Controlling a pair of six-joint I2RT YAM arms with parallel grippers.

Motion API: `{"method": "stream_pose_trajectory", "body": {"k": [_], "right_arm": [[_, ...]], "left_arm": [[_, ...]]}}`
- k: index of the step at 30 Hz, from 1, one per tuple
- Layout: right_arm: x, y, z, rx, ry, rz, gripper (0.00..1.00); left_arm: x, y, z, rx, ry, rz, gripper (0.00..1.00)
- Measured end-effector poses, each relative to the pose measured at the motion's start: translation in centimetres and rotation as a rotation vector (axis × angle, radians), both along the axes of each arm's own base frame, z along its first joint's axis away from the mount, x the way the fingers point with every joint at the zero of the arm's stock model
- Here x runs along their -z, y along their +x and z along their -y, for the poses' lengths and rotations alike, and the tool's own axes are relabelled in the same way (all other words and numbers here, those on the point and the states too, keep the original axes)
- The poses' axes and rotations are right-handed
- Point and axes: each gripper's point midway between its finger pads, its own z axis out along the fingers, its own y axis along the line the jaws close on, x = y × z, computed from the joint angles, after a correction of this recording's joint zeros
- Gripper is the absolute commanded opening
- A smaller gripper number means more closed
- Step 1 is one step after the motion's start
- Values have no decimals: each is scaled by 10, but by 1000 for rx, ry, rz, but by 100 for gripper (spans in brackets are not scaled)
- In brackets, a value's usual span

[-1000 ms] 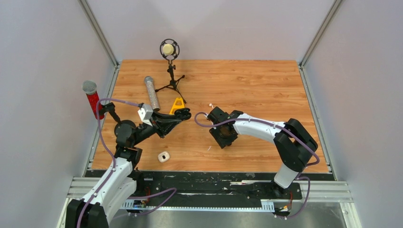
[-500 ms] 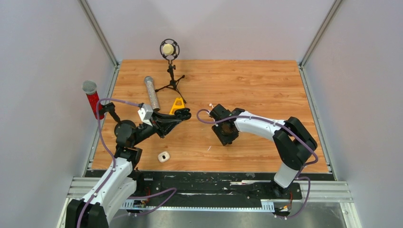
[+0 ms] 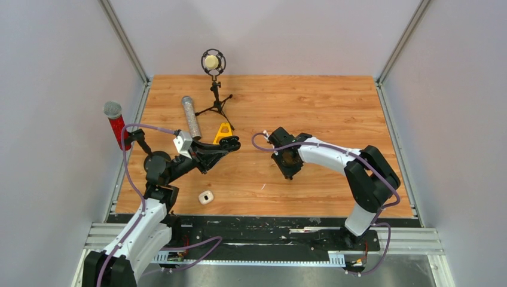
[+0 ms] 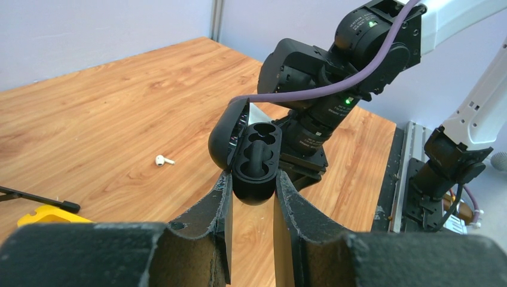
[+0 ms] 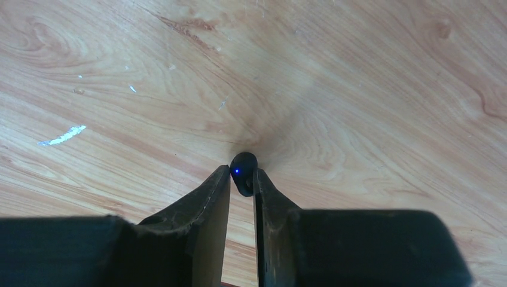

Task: Insert the wireless bluetooth earbuds into the charging case
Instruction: Pick up the earbud from the center of the board.

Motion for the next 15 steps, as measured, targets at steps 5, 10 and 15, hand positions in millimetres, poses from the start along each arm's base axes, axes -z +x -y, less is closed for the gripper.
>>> {"method": "stream_pose_trajectory", "body": {"k": [5, 10, 15], "right_arm": [[0, 2, 3, 5, 10, -12, 29], [1, 4, 8, 35, 47, -52, 27], [1, 5, 11, 51, 63, -70, 26]], "left_arm": [[0, 0, 0, 0, 0, 0, 0], [0, 0, 0, 0, 0, 0, 0], [0, 0, 0, 0, 0, 0, 0]]}}
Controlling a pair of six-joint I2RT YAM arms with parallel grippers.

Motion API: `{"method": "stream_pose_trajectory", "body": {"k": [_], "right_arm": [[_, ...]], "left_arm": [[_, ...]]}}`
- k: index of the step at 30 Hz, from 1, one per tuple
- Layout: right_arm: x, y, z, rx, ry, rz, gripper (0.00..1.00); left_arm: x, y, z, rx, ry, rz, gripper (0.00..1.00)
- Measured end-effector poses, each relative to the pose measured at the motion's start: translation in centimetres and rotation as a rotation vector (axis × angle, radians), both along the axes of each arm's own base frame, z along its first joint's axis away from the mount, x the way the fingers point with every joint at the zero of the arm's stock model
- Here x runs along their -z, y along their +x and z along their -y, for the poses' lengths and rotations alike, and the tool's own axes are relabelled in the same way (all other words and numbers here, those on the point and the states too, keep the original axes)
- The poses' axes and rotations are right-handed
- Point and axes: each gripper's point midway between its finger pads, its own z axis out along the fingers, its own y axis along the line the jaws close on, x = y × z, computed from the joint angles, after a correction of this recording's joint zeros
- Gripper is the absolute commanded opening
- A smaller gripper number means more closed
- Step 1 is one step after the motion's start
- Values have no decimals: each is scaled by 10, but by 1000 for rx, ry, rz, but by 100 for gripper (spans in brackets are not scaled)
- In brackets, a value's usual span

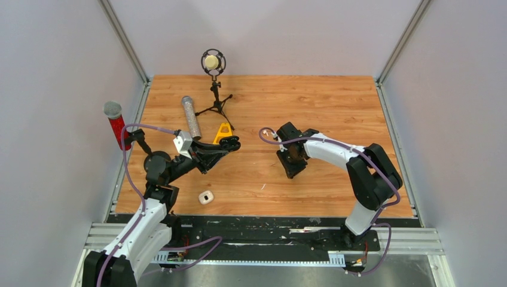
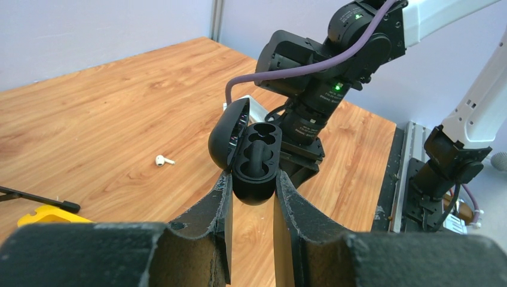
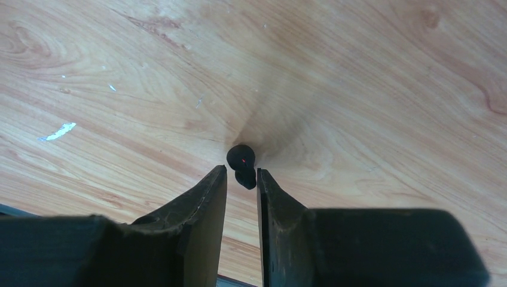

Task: Insert the wireless bluetooth earbuds into the charging case
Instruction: Pick up the earbud from the center of the board.

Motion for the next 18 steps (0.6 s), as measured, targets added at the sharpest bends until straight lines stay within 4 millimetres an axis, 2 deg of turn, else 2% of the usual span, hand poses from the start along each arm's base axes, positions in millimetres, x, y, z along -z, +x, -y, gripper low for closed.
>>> {"method": "stream_pose_trajectory", "body": {"k": [2, 6, 13, 15, 16, 18], "right_arm": [[0, -1, -2, -4, 9, -6, 26], [0, -3, -4, -14, 23, -17, 18], [-1, -3, -3, -9, 30, -23, 16], [-1, -3, -3, -7, 29, -24, 9], [-1, -3, -3, -7, 29, -24, 1], [-1, -3, -2, -6, 28, -25, 0]], "left_arm": [[0, 0, 0, 0, 0, 0, 0], [-1, 0, 0, 0, -1, 3, 0], [-1, -1, 0, -2, -2, 5, 0], [-2, -1, 0, -2, -2, 7, 0], [-2, -1, 0, -2, -2, 7, 0], [-2, -1, 0, -2, -2, 8, 0]]}}
